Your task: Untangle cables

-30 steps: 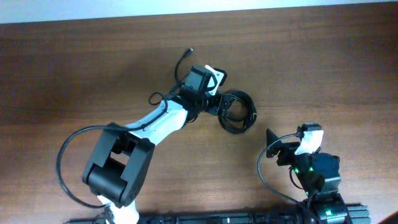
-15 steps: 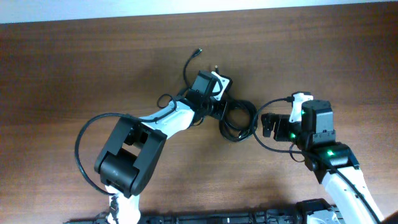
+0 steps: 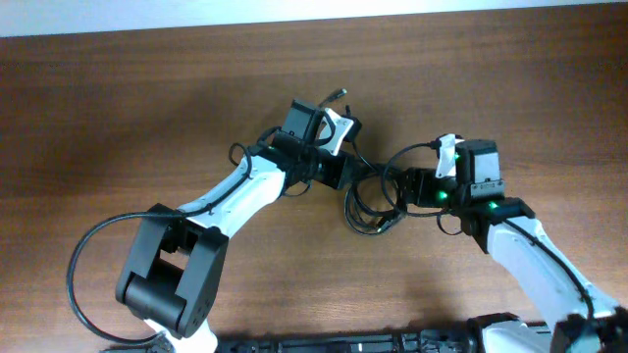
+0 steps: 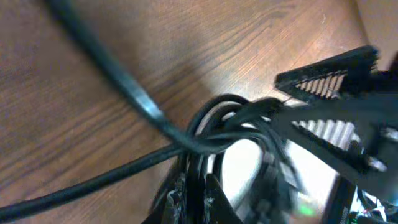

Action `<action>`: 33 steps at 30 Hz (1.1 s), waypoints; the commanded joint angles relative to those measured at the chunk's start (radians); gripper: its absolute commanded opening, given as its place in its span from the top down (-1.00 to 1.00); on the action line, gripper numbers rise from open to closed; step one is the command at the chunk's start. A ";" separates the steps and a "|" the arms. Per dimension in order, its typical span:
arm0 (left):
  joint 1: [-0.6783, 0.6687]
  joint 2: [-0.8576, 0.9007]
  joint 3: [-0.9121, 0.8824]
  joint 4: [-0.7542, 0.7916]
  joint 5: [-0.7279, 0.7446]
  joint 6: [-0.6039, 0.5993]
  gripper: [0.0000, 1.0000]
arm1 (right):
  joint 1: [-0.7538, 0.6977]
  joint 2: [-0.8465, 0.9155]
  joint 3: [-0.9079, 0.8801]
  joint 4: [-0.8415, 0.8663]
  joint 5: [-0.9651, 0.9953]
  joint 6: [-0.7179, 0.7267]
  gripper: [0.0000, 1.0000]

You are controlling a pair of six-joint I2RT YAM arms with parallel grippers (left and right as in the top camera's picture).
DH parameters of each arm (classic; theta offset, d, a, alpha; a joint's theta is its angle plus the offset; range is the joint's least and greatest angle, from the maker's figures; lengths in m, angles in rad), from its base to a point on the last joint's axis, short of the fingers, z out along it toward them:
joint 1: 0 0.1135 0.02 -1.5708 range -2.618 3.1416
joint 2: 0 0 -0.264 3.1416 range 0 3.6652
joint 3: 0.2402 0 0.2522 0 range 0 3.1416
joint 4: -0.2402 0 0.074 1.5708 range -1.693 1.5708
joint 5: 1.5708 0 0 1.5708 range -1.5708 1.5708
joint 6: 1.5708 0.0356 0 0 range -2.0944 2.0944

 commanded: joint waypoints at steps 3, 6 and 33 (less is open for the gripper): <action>0.002 -0.023 0.006 -0.014 0.045 0.010 1.00 | 0.002 0.046 0.019 0.044 -0.137 0.038 -0.09; 0.003 -0.023 0.006 -0.015 0.100 0.010 1.00 | 0.002 0.049 0.018 0.038 -0.131 0.038 -0.10; 0.003 -0.023 0.006 -0.088 0.210 0.043 1.00 | 0.003 0.168 0.018 -0.040 -0.091 0.035 0.92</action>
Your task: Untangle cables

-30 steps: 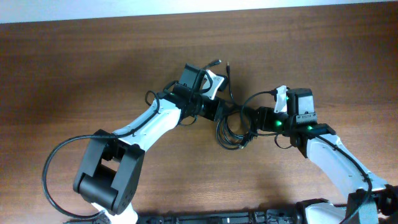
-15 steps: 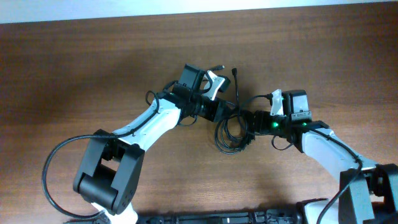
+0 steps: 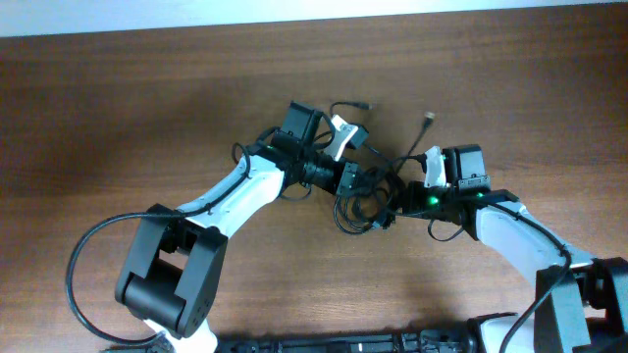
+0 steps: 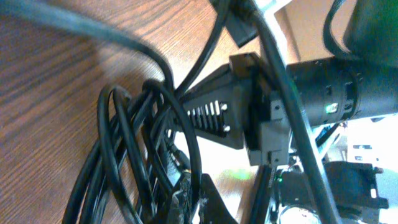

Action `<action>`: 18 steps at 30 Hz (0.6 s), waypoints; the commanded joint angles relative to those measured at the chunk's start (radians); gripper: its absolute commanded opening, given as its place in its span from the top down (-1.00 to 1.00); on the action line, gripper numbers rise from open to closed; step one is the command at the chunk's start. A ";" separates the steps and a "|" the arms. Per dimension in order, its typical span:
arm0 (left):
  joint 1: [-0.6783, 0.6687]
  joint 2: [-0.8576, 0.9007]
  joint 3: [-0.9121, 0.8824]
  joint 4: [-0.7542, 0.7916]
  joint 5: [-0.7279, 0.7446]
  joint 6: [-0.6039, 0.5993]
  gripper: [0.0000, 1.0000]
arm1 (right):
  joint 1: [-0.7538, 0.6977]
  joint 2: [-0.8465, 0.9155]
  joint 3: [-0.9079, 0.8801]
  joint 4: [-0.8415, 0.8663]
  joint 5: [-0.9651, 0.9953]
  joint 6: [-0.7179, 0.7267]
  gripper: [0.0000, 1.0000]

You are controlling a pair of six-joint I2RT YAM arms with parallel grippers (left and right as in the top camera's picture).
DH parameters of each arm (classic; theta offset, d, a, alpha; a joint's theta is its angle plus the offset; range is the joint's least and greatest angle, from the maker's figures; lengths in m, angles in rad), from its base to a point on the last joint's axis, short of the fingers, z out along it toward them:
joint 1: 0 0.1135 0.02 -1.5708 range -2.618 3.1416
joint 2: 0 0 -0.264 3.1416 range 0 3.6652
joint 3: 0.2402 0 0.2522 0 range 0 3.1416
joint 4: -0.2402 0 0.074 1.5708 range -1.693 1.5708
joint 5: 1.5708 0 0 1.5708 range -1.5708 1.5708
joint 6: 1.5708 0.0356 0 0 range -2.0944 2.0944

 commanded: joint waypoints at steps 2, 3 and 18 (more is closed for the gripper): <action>0.000 -0.023 0.005 -0.133 -0.316 0.032 1.00 | 0.000 0.007 0.015 -0.055 0.188 0.025 0.92; 0.000 -0.023 0.005 -0.164 -0.424 0.032 1.00 | 0.000 0.007 0.015 -0.082 0.247 0.053 0.92; 0.109 -0.023 0.005 -0.038 -0.174 0.032 -0.63 | 0.000 0.007 0.015 -0.145 0.335 0.058 0.92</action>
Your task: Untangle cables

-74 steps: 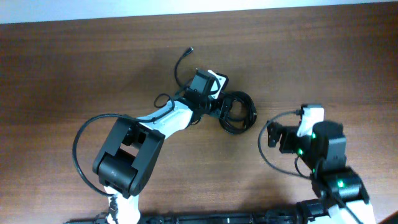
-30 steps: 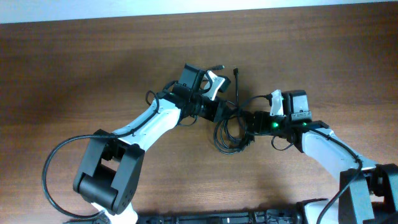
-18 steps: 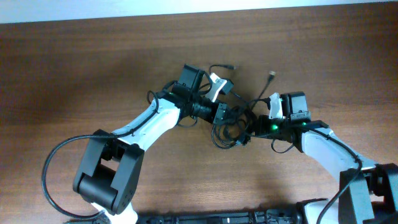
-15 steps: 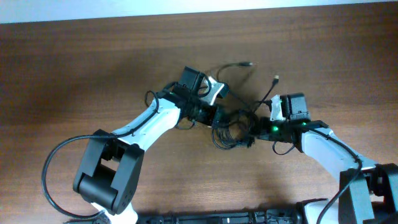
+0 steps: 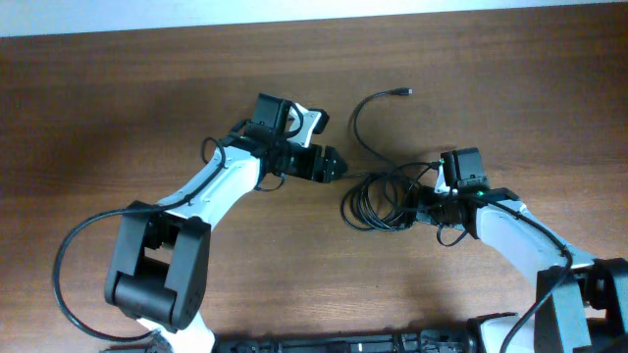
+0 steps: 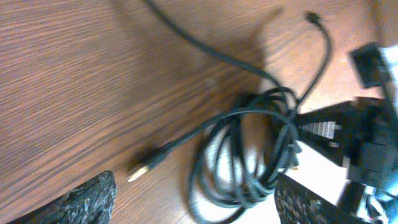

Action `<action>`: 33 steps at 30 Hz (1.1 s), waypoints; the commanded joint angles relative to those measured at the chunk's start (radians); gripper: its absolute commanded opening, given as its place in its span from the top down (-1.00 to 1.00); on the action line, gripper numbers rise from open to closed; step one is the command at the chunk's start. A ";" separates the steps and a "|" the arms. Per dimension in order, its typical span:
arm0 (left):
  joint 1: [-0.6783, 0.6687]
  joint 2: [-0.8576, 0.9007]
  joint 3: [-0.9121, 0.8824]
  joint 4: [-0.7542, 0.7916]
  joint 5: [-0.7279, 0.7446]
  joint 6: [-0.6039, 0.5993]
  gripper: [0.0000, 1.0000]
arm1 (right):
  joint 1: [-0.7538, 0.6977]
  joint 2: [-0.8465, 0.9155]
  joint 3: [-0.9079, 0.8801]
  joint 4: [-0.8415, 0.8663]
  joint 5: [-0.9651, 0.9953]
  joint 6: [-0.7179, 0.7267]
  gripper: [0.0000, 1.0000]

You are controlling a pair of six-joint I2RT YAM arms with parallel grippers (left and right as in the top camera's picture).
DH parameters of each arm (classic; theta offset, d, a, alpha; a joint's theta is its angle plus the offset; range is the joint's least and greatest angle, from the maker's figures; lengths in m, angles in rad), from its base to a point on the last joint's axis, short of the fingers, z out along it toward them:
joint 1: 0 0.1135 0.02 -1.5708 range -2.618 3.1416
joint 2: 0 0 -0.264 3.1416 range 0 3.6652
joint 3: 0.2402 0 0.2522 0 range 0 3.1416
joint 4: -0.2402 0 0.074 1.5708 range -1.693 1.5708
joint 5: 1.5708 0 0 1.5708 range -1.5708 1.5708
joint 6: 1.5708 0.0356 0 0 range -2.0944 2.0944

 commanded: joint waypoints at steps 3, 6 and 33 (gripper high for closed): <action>-0.048 -0.022 0.001 0.017 0.080 0.021 -0.50 | -0.001 0.008 0.003 -0.003 0.061 0.002 0.92; -0.082 -0.021 0.000 0.017 -0.014 0.032 -0.40 | -0.001 0.008 0.003 -0.004 0.060 0.002 0.92; -0.257 0.169 0.000 0.187 -0.149 0.023 1.00 | -0.002 0.008 0.003 -0.010 0.061 0.002 0.92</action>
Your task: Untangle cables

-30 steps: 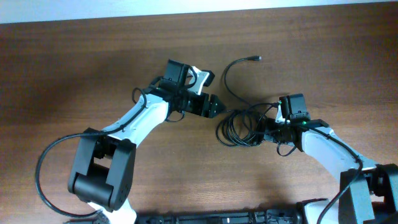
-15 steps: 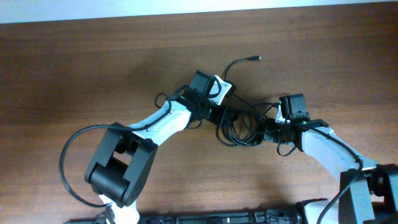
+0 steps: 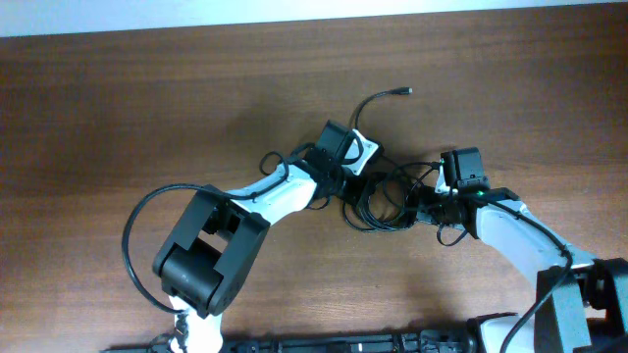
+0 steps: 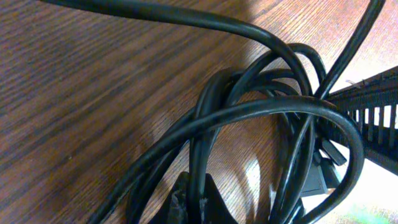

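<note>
A tangle of black cable (image 3: 378, 208) lies coiled on the wooden table (image 3: 118, 108), right of centre. One free end (image 3: 400, 91) with a small plug arcs out toward the far side. My left gripper (image 3: 355, 186) is at the coil's left side. In the left wrist view the coils (image 4: 261, 112) fill the frame, and the left gripper (image 4: 194, 186) is shut on one black strand. My right gripper (image 3: 414, 201) is at the coil's right side and looks shut on the loops. One of its slatted fingers (image 4: 367, 102) shows behind the loops.
The left arm's own supply cable (image 3: 132, 240) loops out on the near left. A pale strip (image 3: 294, 8) runs along the table's far edge. The two arms' bases stand at the near edge.
The left gripper was open and drawn back to the left of the coil. Now it is at the coil's left side, shut on a strand. The right arm and the coil have not moved.
At first both grippers were at the tangle, the left one shut on strands. Then they stood closer together with the coil between them. After that the left was open and away to the left, one cable end lying out far. Now it grips the coil again.
</note>
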Action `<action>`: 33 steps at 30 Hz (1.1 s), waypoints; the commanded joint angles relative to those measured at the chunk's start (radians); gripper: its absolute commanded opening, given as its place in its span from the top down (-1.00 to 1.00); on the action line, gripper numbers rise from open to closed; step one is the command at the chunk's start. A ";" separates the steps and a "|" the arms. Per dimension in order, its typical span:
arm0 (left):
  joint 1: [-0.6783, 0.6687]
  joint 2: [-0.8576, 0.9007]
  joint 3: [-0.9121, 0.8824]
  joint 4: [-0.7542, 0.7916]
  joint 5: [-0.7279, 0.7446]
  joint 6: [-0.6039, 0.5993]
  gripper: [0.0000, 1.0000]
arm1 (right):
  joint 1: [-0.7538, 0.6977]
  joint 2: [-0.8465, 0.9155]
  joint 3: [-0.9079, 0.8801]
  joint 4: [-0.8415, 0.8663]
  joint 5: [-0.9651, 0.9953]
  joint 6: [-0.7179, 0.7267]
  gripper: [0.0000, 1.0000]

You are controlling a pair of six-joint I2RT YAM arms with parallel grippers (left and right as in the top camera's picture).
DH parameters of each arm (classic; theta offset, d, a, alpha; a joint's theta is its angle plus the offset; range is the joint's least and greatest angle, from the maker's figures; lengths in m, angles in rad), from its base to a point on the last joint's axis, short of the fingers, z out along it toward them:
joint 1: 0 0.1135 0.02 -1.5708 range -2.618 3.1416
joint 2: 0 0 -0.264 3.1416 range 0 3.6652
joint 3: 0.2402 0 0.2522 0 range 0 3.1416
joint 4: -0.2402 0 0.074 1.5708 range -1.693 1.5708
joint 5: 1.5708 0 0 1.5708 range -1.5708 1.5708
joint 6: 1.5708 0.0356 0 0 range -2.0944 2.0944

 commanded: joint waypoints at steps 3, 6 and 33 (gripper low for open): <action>0.087 -0.085 0.002 -0.091 0.007 0.016 1.00 | -0.002 0.007 0.002 -0.028 0.067 0.018 0.92; 0.204 -0.194 0.002 -0.202 0.031 0.016 1.00 | -0.002 0.007 0.002 -0.045 0.111 0.095 0.92; 0.435 -0.411 0.002 -0.327 0.577 0.399 1.00 | 0.000 -0.062 0.314 -0.254 -0.418 -0.241 -0.23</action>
